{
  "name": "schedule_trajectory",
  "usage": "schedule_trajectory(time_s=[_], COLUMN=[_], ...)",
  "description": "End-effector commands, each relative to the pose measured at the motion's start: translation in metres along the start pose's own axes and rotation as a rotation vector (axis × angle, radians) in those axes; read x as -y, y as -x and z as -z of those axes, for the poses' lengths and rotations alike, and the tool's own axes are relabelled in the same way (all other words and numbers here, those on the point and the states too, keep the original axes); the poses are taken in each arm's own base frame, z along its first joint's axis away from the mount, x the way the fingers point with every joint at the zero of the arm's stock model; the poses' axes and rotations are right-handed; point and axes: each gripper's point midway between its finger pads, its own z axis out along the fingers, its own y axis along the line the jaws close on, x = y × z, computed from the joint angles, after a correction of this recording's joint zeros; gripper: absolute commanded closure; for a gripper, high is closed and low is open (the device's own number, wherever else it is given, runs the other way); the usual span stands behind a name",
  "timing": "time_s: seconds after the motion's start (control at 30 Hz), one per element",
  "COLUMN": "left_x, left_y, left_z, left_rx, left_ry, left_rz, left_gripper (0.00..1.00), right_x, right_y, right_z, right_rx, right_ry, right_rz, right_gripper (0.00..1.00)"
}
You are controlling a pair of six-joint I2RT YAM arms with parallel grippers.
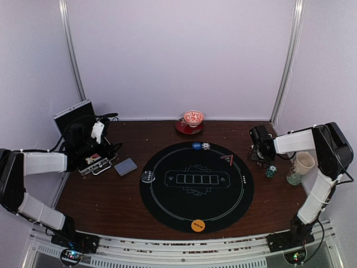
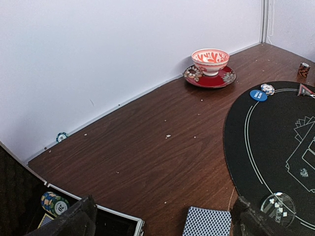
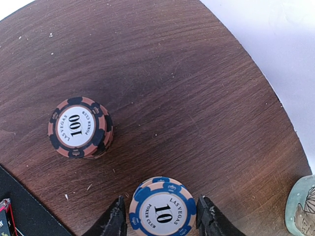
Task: Distribute texas hold em gaming equipment
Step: Pick up the pile of poker chips from the pile of poker chips.
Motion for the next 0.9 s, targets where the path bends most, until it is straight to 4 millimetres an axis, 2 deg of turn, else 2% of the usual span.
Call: schedule_trajectory(time_s=[0.0, 0.4, 0.87], left_x=[-0.0031, -0.0037, -0.0037], left_y=[0.0176, 0.0184, 0.0177], left_z=[0.0012, 0.0016, 0.0012], left_rx=[0.050, 0.052, 0.050], left_ry=[0.006, 0.009, 0.010], left_rz=[-0.022, -0.024, -0.023], left_gripper=[0.02, 0.02, 0.02], right_x=[0.0052, 0.0061, 0.0105], right_y=[-0.0032, -0.0034, 0.0053], right_z=[-0.0048, -0.0043, 0.0038], right_rx=[-0.005, -0.007, 0.022], right_ry=[-0.022, -0.026, -0.035], right_rz=[-0.005, -0.005, -0.019], right_gripper=[0.51, 0.59, 0.66])
